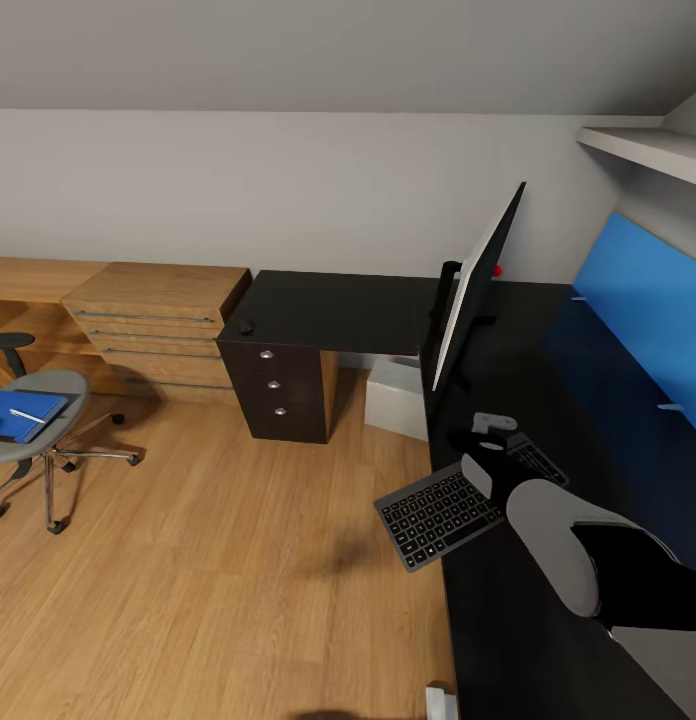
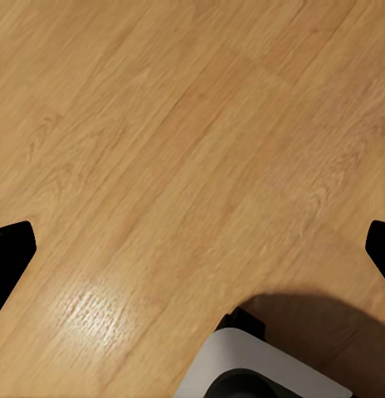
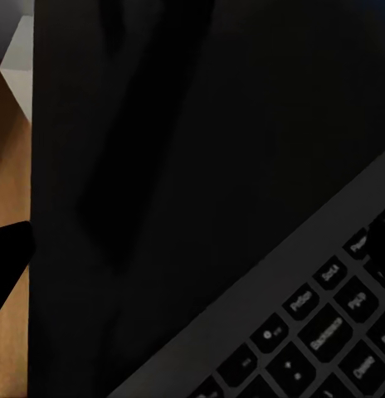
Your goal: In the bedroom, organize the workspace by keeping the computer under the desk, ensuring the monitor is on the desk, placing the keyboard on the desk next to the monitor, placing the mouse on the desk next to the keyboard, moving the folder from the swivel chair onto the desk next to the mouse, stacking the notebook on top of the folder with the pen on top of the notebook, and positioning the swivel chair next to the desk.
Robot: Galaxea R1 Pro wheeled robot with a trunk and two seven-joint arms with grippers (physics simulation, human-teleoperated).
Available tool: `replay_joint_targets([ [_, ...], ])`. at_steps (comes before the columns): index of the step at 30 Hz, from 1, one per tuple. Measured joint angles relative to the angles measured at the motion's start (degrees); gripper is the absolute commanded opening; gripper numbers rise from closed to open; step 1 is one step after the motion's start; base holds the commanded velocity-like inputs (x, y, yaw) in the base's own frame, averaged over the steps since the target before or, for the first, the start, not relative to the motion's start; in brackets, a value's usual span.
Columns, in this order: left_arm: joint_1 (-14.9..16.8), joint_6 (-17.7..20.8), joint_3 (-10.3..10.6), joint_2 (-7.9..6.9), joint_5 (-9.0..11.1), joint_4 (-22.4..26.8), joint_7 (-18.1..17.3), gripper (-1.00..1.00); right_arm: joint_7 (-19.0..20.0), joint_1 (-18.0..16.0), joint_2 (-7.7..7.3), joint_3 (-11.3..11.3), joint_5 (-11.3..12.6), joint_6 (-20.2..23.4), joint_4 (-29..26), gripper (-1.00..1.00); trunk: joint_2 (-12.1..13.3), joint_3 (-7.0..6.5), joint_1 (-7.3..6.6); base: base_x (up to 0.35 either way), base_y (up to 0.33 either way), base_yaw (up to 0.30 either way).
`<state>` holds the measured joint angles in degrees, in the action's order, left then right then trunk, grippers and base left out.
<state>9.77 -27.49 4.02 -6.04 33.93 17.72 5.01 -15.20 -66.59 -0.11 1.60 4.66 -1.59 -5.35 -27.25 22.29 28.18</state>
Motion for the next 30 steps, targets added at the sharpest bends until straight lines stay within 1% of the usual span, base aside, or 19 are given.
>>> replay_joint_targets([
  [7, 0.0, 0.0, 0.0, 0.0, 0.0, 0.0, 0.0, 1.0, 0.0, 0.1, -0.17, 0.0, 0.0, -0.1, 0.0, 1.0, 0.0, 0.26, 0.0, 0.0, 0.0, 0.0],
  [24, 0.0, 0.0, -0.1, 0.01, 0.0, 0.0, 0.0, 1.0, 0.0, 0.2, -0.48, 0.0, -0.1, -0.7, 0.0, 1.0, 0.0, 1.7, 0.0, 0.0, 0.0, 0.0],
  [30, 0.0, 0.0, -0.1, -0.06, 0.0, 0.0, 0.0, 1.0, -0.1, 0.2, -0.51, 0.0, -0.2, -2.2, 0.0, 1.0, 0.0, 2.23, 0.0, 0.0, 0.0, 0.0],
])
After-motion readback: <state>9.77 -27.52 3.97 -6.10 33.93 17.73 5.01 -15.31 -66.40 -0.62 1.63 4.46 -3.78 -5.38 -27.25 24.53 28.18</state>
